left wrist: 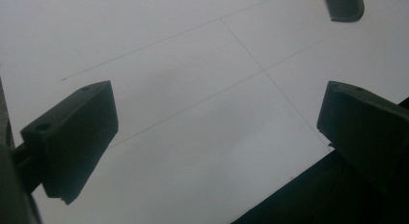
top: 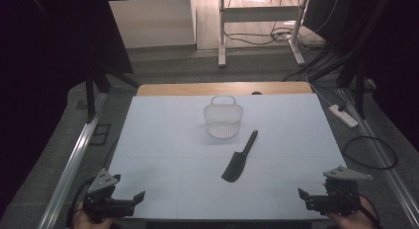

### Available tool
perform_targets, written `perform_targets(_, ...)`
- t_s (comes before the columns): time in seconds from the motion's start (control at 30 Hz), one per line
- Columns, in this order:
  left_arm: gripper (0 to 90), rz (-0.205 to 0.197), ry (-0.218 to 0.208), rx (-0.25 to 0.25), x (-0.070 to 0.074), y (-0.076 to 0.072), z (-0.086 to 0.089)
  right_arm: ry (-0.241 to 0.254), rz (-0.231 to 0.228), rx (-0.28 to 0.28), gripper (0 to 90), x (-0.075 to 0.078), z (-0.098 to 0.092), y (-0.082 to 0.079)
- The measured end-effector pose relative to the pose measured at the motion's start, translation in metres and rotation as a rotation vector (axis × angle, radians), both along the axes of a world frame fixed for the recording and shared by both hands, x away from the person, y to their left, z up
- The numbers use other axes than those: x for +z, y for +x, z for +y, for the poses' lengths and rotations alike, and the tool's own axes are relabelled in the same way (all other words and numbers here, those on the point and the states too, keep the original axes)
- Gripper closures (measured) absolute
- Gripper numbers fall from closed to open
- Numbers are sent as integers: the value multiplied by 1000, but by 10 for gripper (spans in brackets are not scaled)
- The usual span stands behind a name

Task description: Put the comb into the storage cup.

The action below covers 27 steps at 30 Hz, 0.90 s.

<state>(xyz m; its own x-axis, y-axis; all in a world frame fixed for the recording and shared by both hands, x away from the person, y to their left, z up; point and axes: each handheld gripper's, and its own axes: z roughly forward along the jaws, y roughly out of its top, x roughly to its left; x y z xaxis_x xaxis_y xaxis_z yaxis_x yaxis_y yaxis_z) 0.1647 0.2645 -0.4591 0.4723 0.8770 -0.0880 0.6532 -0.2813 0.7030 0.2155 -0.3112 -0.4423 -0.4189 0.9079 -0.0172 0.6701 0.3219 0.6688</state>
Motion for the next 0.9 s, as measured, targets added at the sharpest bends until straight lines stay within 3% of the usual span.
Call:
perform_targets(0.27, 24, 10, -20, -17, -1, 1, 2, -4, -2, 4, 0, 0, 1, 0)
perform_targets(0.5, 24, 4, 1, -56, 0, 0, -1, 0, -1, 8, 0, 0, 1, 0)
perform_targets(0.9, 24, 9, -7, -60, 0, 0, -1, 3, 6, 43, 1, 0, 2, 0)
